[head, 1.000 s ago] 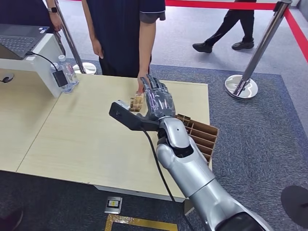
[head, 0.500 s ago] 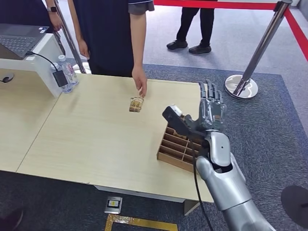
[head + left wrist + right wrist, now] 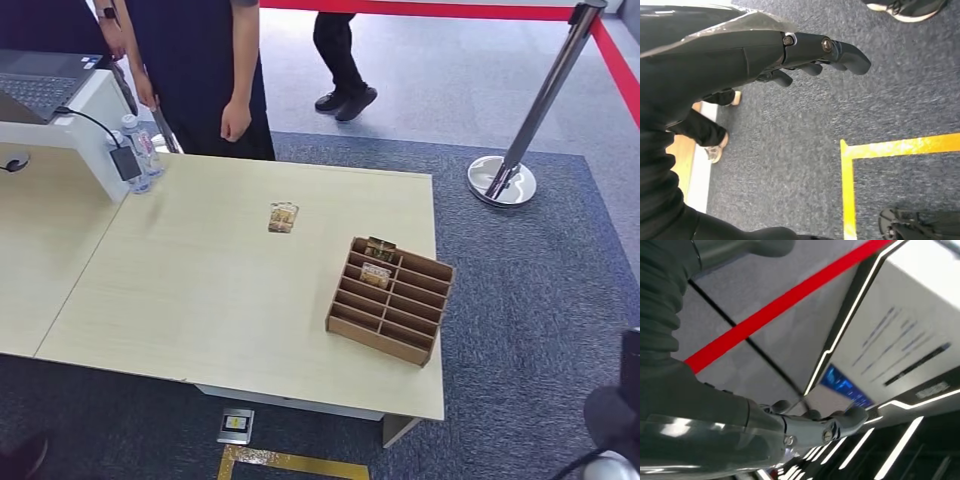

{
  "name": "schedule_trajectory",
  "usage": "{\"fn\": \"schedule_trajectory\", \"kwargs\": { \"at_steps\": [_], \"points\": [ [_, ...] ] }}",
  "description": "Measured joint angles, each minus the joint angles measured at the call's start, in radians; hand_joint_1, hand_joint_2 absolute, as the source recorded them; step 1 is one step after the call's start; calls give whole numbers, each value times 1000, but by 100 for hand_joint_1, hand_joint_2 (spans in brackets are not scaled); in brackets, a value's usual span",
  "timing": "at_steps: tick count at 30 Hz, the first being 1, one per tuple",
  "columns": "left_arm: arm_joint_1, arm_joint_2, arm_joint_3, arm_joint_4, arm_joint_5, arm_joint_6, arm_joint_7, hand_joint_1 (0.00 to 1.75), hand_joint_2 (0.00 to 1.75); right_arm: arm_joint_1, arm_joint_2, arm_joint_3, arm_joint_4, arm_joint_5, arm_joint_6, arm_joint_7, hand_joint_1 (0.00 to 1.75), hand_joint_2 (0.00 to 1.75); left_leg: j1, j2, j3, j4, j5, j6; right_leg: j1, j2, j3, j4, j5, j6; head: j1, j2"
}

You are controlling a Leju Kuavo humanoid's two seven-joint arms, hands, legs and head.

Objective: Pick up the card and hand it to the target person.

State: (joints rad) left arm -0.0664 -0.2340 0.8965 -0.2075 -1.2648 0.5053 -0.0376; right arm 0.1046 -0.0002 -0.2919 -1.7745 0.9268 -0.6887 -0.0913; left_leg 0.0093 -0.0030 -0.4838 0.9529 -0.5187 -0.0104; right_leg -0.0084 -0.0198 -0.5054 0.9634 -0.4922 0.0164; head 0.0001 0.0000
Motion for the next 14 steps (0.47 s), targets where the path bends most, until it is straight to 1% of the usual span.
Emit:
{"fn": "schedule_trajectory", "kwargs": {
  "at_steps": [3, 5, 7, 10, 13, 14],
  "points": [
    [-2, -2, 0, 0, -1, -4, 12, 0, 175, 46, 60, -183, -23, -123, 29, -118, 0, 175, 0, 1, 0, 0, 0, 0, 0, 0, 1, 0, 0, 0, 0, 0],
    [-3, -3, 1, 0, 0, -6, 21, 0, 175, 49, 94, -293, -8, -150, 68, -151, 0, 175, 0, 1, 1, 0, 0, 0, 0, 0, 1, 0, 0, 0, 0, 0],
    [-4, -4, 4, 0, 3, -7, 31, 0, 175, 36, 118, -400, 45, -149, 108, -161, 0, 175, 0, 1, 1, 0, 0, 0, 0, 0, 1, 0, 0, 0, 0, 0],
    [-5, -4, 12, 0, 11, -6, 40, 0, 175, -5, 126, -559, 225, -116, 135, -172, 0, 175, 0, 1, 1, 0, 0, 0, 0, 0, 2, 0, 0, 0, 0, 0],
    [-6, -5, 17, 0, 17, -3, 43, 0, 175, -55, 99, -689, 490, -69, 122, -169, 0, 175, 0, 1, 2, 0, 0, 0, 0, 0, 3, 0, 0, 0, 0, 0],
    [-6, -5, 17, 0, 17, -3, 43, 0, 175, -61, 93, -708, 534, -62, 118, -166, 0, 175, 0, 1, 2, 0, 0, 0, -1, 0, 3, 0, 0, 0, 1, 0]
  ]
}}
